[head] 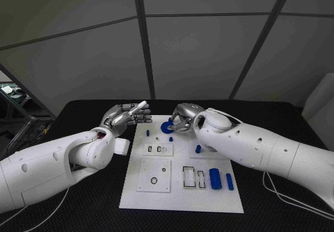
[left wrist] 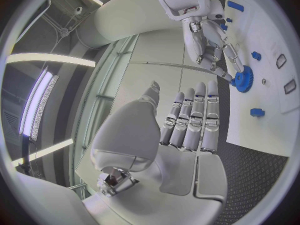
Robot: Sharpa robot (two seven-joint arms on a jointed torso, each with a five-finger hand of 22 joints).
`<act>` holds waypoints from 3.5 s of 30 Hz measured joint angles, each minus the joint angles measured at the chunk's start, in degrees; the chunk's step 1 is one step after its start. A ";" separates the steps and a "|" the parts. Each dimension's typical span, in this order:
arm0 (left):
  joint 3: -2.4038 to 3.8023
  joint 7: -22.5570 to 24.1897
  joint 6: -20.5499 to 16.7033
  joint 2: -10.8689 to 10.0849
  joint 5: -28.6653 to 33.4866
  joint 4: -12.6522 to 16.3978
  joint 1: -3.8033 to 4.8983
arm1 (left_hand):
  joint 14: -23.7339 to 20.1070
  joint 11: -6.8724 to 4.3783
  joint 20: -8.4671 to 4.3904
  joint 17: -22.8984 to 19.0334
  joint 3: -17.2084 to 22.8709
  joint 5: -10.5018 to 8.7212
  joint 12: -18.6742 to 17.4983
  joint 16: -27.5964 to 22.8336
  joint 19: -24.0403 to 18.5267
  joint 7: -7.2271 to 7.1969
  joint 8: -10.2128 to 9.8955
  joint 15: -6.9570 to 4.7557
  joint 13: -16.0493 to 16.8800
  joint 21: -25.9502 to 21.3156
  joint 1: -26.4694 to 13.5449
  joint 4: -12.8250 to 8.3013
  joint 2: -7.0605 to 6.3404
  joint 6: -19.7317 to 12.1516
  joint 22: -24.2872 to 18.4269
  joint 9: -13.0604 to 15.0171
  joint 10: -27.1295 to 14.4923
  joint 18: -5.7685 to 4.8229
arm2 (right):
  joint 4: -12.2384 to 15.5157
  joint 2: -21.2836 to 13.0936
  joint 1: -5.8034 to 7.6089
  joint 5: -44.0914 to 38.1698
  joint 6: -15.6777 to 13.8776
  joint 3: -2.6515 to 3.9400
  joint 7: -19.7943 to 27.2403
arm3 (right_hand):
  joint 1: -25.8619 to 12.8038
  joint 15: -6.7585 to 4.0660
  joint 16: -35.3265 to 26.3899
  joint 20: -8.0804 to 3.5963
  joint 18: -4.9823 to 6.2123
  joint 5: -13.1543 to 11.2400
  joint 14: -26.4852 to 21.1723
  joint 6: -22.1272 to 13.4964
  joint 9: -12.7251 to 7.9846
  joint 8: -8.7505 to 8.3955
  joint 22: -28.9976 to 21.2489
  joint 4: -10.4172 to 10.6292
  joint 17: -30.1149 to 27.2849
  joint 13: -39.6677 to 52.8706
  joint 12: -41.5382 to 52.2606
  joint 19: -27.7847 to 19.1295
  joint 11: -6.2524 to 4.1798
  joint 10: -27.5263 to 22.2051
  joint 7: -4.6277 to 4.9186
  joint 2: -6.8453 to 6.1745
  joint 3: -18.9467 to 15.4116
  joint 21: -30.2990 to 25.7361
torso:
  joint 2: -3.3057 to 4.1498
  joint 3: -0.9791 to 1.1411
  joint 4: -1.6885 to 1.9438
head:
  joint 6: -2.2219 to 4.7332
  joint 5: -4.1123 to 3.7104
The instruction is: Assemble the parts on the task board
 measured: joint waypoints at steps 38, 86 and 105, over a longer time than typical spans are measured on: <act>-0.03 -0.11 0.19 0.33 0.01 -2.00 -0.08 | 0.00 0.00 0.00 0.00 -0.16 0.00 -0.23 0.00 0.00 0.18 0.00 0.00 0.00 0.00 0.00 -0.16 0.00 0.18 -0.04 -0.04 0.00 0.00 | 4.10 -22.76 -1.04 25.56 -3.97 -0.08 20.22 | 10.42 0.00 -0.66 0.00 0.00 0.00 0.00 0.81 -0.47 -0.28 -0.02 -5.60 -0.89 0.00 -1.34 0.00 0.00 0.00 -0.41 -2.10 1.61 0.00 | -0.73 0.74 -1.83 | 0.58 -0.64; -0.04 -0.26 0.36 0.62 0.02 -2.59 -0.17 | 0.00 0.00 0.00 0.02 -0.16 0.00 -0.67 -0.23 0.00 0.20 -0.26 0.00 0.00 0.00 0.00 -0.16 0.00 0.21 -0.13 -0.10 0.00 0.00 | -1.64 -19.09 -2.52 23.72 1.20 -0.07 21.50 | 10.34 0.00 -0.66 -0.01 -0.01 0.22 0.00 3.28 -0.40 -0.28 -0.03 -6.73 -0.12 0.00 -0.84 0.00 0.00 0.00 -0.65 -0.37 2.43 0.00 | -0.80 0.65 -1.86 | -0.45 -0.47; -0.04 -0.26 0.46 0.60 0.02 -2.62 -0.17 | 0.00 0.00 0.00 0.01 -0.32 0.00 -0.67 -0.22 0.00 0.20 -0.25 0.00 0.00 0.00 0.00 -0.32 0.00 0.21 -0.12 -0.09 0.00 0.00 | -2.65 -18.22 -2.53 23.38 1.21 -0.05 20.69 | 10.34 -0.55 -0.42 -0.22 0.00 0.19 -0.09 8.30 0.57 1.21 -0.03 -7.93 -0.02 0.00 -0.38 -0.22 -1.01 -0.04 -1.84 1.78 3.63 0.00 | -0.84 0.66 -1.85 | -0.59 -0.30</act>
